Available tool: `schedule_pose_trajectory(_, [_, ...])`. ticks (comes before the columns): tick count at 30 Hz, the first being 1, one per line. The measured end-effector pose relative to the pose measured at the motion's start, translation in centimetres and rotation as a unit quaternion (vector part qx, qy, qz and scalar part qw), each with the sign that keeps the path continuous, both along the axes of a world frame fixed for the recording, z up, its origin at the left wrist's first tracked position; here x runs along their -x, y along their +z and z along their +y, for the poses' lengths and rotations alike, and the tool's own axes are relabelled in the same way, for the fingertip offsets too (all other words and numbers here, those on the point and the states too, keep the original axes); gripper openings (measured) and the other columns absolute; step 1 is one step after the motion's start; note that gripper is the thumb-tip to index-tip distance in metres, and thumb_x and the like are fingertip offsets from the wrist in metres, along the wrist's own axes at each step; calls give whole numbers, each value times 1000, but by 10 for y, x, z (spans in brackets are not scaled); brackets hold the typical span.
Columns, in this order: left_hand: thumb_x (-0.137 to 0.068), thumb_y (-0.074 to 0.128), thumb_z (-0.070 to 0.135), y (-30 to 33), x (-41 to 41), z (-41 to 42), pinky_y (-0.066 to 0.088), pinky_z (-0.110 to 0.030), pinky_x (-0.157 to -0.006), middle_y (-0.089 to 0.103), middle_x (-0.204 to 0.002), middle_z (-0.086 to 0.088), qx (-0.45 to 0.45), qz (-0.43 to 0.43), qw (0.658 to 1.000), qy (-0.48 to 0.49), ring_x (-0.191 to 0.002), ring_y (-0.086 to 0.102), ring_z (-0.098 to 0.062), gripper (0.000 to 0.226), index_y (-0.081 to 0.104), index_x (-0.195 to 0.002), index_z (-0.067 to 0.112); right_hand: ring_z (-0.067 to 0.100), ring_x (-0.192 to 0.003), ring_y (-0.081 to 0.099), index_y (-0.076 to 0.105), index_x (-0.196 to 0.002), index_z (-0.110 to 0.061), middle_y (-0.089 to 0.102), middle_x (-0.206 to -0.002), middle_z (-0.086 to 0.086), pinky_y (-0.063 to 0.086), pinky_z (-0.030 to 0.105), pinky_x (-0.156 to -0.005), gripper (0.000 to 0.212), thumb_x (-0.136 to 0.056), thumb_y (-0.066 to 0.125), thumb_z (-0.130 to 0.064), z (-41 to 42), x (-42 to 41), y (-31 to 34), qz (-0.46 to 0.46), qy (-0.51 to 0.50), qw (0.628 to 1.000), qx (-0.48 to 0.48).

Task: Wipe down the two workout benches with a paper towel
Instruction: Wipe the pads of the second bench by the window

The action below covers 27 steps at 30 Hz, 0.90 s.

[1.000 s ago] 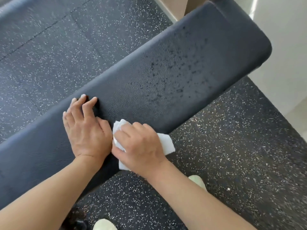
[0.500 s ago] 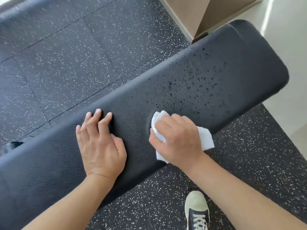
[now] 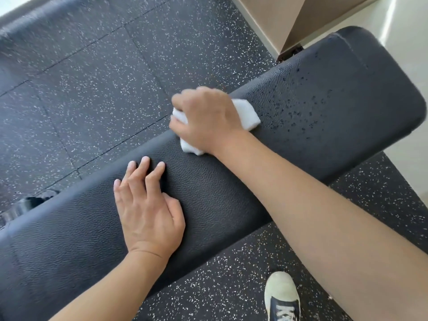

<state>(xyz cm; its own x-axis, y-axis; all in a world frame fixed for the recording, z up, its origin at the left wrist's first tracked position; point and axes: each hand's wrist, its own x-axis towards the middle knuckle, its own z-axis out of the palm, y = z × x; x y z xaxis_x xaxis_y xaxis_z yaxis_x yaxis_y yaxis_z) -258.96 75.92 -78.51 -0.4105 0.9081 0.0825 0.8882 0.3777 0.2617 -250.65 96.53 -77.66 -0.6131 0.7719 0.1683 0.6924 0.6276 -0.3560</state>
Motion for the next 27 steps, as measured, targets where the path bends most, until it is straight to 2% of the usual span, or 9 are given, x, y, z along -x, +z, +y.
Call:
schedule_pose_trajectory(2, [-85,47,15,0,0,0,21,-64,-124,48,-152,-19,-1,-6,1000,4,-151,36,-43,57,56,-141,6,29,-69,54,57,-80,-20,58,-78,3,34,38,-61,19,-86,68,-34,-44,-37,1,60,1,998,-25])
schedule_pose_trajectory(5, [-86,47,16,0,0,-1,19,-63,-125,48,-153,-18,-4,-13,1000,6,-152,34,-42,57,56,-141,8,26,-67,45,68,-90,-16,64,-87,4,33,39,-60,13,-87,69,-28,-112,-100,-1,44,35,998,-31])
schedule_pose_trajectory(7, [-86,48,15,-1,1,-1,19,-63,-126,47,-154,-18,-4,-13,1000,6,-152,34,-42,57,55,-142,9,21,-65,31,60,-76,-17,52,-74,0,26,35,-58,18,-90,66,-25,-139,-129,-5,46,46,997,-34])
schedule_pose_trajectory(9, [-86,49,14,-2,1,-2,19,-63,-125,47,-154,-18,-5,-12,1000,5,-152,34,-42,57,55,-142,9,20,-65,26,52,-69,-17,45,-70,0,24,35,-56,26,-91,65,-23,-143,-138,-9,58,63,995,-45])
schedule_pose_trajectory(13, [-85,50,13,0,0,-1,19,-63,-125,48,-153,-18,-2,-15,1000,7,-152,34,-42,57,56,-142,8,26,-62,43,61,-78,-14,63,-81,5,35,38,-55,17,-90,68,-25,-101,-101,-10,70,13,994,-84])
schedule_pose_trajectory(16, [-85,50,13,1,0,-1,20,-63,-125,48,-153,-19,0,-13,1000,10,-151,35,-42,57,57,-141,7,25,-61,42,47,-74,-21,52,-69,4,33,35,-55,28,-85,71,-28,-40,-52,-1,91,-96,991,-35])
schedule_pose_trajectory(19, [-86,48,13,2,-2,-1,19,-63,-126,47,-153,-18,2,-11,1000,11,-152,34,-41,55,56,-140,7,25,-70,48,43,-76,-23,50,-72,-3,29,35,-62,23,-89,61,-32,12,-3,4,8,-162,987,-3])
schedule_pose_trajectory(23, [-87,42,17,0,-2,-1,17,-61,-127,46,-154,-17,-1,-9,1000,9,-152,33,-40,55,53,-141,8,25,-80,57,46,-80,-25,65,-84,-2,31,33,-67,18,-92,57,-33,22,21,2,-59,-122,990,25])
schedule_pose_trajectory(27, [-87,43,17,2,-2,-1,19,-62,-126,46,-154,-18,5,-8,1000,7,-152,34,-41,56,55,-140,7,30,-74,56,50,-77,-20,61,-80,2,32,39,-63,21,-89,63,-32,-42,-12,4,41,-89,995,-1])
